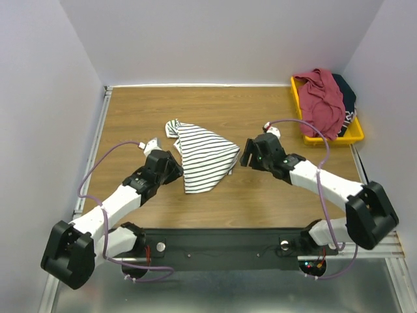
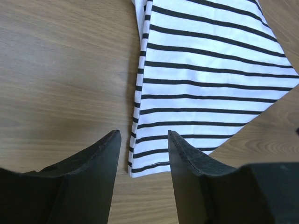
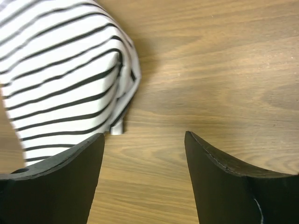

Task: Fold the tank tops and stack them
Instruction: Move the tank top to the center of the board, then flatten the tank top out

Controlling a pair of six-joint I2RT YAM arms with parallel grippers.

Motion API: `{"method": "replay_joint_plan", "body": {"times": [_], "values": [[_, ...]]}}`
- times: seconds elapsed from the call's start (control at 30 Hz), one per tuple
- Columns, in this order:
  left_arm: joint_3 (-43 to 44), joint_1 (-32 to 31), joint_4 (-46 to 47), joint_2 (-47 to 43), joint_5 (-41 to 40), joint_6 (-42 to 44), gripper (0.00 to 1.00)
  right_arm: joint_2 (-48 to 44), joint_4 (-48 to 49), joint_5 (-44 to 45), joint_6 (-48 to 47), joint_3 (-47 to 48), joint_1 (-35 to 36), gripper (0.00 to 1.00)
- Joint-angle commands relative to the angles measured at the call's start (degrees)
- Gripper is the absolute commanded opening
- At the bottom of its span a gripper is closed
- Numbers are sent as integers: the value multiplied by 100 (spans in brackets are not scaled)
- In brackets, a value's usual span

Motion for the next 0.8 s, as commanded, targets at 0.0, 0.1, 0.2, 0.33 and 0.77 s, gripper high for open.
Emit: {"method": "replay_joint_plan", "body": {"times": [0.0, 0.1, 0.2, 0.33, 0.77], "values": [[-276, -16, 683, -32, 251, -397, 51, -411, 405, -43, 453, -478, 105, 74], [-654, -156, 938, 108, 462, -670, 45, -447, 475, 98, 638, -855, 219, 72], [-769, -358, 1070, 451, 471, -776, 42, -368, 624, 89, 700, -1015, 228, 71], [-779, -622, 1158, 846, 401, -881, 42, -219, 835, -7, 709, -1051, 228, 70], [-665, -763, 1255, 1261, 199, -908, 2, 449, 1318, -174, 779, -857, 246, 68]]}}
